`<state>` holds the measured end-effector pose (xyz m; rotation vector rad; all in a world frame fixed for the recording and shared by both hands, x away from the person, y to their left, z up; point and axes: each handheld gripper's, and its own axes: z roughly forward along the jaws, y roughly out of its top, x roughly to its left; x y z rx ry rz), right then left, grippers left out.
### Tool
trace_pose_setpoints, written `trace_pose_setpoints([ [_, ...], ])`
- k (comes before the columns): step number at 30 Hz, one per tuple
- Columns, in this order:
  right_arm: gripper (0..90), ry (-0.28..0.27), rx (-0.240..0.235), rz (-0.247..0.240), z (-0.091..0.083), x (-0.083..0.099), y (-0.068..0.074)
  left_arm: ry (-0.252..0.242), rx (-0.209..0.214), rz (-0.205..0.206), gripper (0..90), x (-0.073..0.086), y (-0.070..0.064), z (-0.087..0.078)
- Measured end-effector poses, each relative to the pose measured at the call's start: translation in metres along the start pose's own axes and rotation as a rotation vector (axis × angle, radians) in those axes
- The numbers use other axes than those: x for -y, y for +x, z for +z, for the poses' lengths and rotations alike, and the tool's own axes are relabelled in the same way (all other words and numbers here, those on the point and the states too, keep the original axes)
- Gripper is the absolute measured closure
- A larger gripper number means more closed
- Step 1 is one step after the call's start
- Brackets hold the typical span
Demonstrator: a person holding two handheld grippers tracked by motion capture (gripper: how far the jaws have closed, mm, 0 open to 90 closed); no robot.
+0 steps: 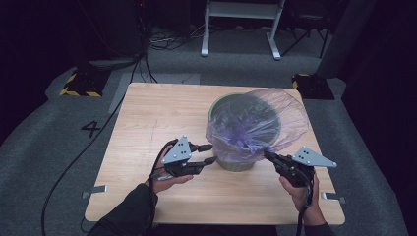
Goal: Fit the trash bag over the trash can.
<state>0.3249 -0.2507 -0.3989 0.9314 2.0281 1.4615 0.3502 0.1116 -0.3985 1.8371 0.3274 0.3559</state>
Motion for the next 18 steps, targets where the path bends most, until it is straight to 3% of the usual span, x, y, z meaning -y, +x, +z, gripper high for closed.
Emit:
trace_pose_setpoints([
  [4, 90.0, 0.002, 0.004, 0.004, 0.001, 0.002, -0.003, -0.005, -0.034, -0.044, 43.2, 0.000, 0.005, -0.009],
  [10, 90.0, 0.002, 0.009, -0.003, 0.002, 0.001, -0.002, -0.042, -0.057, -0.055, 25.4, -0.011, 0.005, -0.025],
  [15, 90.0, 0.003, 0.009, -0.008, 0.002, 0.001, -0.002, -0.074, -0.044, -0.040, 18.6, -0.029, -0.003, -0.035],
  [18, 90.0, 0.003, 0.011, -0.008, 0.001, 0.001, -0.002, -0.084, -0.010, -0.057, 15.9, -0.039, -0.005, -0.035],
])
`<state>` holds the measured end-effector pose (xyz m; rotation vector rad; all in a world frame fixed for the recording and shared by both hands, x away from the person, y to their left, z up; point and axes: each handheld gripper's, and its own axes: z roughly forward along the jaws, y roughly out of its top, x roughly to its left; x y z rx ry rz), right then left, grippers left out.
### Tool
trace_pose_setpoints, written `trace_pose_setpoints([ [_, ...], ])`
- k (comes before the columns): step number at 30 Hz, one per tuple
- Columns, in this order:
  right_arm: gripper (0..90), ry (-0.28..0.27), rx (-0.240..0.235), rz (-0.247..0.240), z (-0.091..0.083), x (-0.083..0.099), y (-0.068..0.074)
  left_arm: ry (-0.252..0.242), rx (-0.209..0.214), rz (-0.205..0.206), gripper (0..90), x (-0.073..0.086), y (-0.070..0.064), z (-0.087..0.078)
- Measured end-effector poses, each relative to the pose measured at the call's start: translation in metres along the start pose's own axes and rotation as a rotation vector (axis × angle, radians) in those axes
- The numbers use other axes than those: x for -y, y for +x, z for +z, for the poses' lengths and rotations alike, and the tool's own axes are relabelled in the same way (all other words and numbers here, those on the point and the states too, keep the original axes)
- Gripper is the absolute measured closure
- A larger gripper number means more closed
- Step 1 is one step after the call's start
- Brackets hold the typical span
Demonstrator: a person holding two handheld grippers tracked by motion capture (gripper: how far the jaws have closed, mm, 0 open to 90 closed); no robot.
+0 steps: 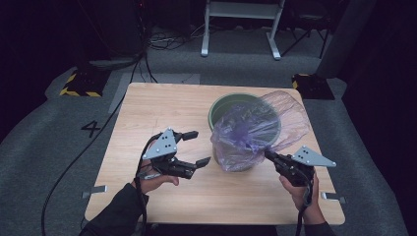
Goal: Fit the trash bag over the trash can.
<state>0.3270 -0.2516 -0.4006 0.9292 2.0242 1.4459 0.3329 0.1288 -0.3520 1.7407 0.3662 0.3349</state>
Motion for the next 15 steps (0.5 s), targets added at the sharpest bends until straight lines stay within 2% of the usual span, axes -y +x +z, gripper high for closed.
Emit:
trace_pose_setpoints([
  [5, 89.8, 0.003, 0.001, -0.008, 0.000, 0.000, 0.000, -0.018, 0.021, 0.000, 15.9, -0.014, -0.003, 0.008],
  [8, 89.6, 0.005, 0.002, -0.010, 0.001, -0.001, 0.001, -0.002, -0.004, -0.007, 19.8, -0.021, -0.002, 0.017],
  [9, 89.4, 0.006, 0.001, -0.013, 0.001, 0.000, 0.000, -0.002, -0.020, -0.005, 25.6, -0.022, 0.000, 0.020],
  [12, 88.7, 0.010, 0.001, -0.013, 0.001, 0.000, -0.001, 0.010, -0.027, -0.019, 46.9, -0.023, 0.009, 0.028],
  [13, 88.6, 0.013, 0.003, -0.012, 0.001, 0.000, -0.001, 0.024, -0.056, -0.008, 54.9, -0.022, 0.012, 0.032],
  [15, 88.6, 0.012, 0.001, -0.009, 0.001, 0.001, -0.002, 0.032, -0.062, -0.020, 64.2, -0.020, 0.019, 0.036],
])
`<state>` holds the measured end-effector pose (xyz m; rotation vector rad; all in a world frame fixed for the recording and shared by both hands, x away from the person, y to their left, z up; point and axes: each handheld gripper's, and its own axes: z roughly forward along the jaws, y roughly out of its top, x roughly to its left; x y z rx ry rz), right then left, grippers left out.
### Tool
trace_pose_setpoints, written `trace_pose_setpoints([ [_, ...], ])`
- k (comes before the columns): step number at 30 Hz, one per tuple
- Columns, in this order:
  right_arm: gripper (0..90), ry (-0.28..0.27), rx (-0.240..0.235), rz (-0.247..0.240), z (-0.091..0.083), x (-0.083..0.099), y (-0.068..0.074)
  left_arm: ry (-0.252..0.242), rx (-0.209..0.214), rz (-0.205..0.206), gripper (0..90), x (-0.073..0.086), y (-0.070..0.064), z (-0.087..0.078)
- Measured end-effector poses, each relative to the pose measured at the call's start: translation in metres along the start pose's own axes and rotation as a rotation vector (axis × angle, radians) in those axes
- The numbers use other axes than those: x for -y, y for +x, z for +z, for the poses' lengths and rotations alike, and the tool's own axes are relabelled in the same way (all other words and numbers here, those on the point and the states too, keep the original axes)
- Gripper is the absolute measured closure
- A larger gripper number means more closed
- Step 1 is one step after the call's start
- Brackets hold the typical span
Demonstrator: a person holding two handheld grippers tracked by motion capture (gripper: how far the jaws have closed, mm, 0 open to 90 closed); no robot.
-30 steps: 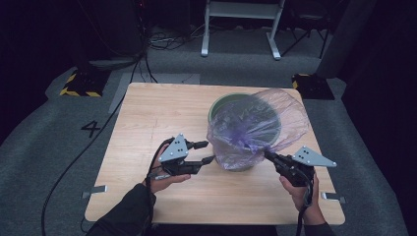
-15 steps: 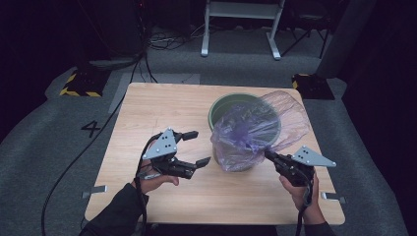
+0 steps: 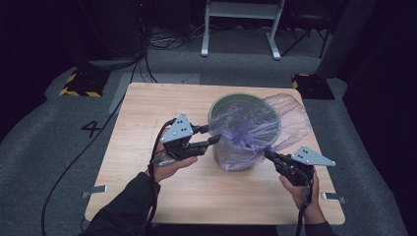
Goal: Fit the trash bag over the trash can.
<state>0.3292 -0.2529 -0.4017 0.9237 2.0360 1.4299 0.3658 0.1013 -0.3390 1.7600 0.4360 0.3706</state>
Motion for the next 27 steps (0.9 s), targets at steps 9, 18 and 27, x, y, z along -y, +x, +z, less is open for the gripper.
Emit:
trace_pose_setpoints([
  [9, 87.1, 0.011, 0.007, 0.021, 0.002, 0.005, -0.007, 0.026, -0.027, -0.045, 79.5, 0.012, 0.030, 0.017],
  [18, 85.8, 0.021, 0.019, 0.044, 0.003, 0.010, -0.016, 0.013, -0.037, -0.031, 86.8, 0.019, 0.037, 0.021],
  [27, 83.0, 0.028, 0.026, 0.048, 0.003, 0.011, -0.018, 0.028, -0.074, -0.039, 89.2, 0.027, 0.047, 0.015],
])
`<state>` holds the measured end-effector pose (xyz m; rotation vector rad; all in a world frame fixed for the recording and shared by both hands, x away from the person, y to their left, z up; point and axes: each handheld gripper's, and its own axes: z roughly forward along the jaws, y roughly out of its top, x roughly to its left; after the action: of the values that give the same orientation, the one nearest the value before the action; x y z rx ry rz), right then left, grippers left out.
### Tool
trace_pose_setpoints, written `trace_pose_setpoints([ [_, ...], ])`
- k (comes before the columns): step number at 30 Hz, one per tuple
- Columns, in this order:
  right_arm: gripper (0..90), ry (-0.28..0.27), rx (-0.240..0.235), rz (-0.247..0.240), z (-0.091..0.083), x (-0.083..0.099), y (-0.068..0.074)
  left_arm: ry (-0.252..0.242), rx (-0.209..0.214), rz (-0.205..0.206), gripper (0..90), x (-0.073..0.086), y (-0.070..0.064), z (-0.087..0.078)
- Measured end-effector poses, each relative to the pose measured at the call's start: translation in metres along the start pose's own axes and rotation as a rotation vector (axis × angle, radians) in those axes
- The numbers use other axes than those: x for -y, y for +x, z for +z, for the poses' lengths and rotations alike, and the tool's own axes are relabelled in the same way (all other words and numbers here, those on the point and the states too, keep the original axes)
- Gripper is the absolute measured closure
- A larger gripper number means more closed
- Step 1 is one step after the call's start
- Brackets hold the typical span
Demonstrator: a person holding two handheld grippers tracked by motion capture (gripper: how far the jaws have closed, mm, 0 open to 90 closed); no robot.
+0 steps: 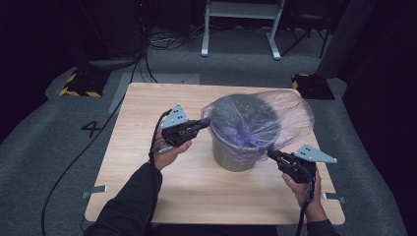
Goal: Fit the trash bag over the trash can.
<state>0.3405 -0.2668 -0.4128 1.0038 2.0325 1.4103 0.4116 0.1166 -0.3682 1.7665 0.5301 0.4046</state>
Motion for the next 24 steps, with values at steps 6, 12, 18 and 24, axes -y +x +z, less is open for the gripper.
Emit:
trace_pose_setpoints([
  [6, 55.1, 0.011, 0.024, -0.005, -0.002, -0.001, -0.001, 0.004, -0.010, -0.013, 89.4, 0.004, 0.003, 0.003],
  [12, 23.4, -0.018, 0.066, -0.009, -0.022, -0.005, -0.002, 0.010, -0.015, 0.004, 89.4, 0.005, 0.002, 0.002],
  [18, 23.4, -0.028, 0.130, -0.067, -0.050, -0.014, 0.000, 0.015, -0.018, 0.008, 89.3, 0.007, 0.003, 0.003],
  [24, 23.3, -0.083, 0.164, -0.066, -0.076, -0.028, -0.003, 0.016, -0.016, 0.007, 89.2, 0.009, 0.004, 0.004],
])
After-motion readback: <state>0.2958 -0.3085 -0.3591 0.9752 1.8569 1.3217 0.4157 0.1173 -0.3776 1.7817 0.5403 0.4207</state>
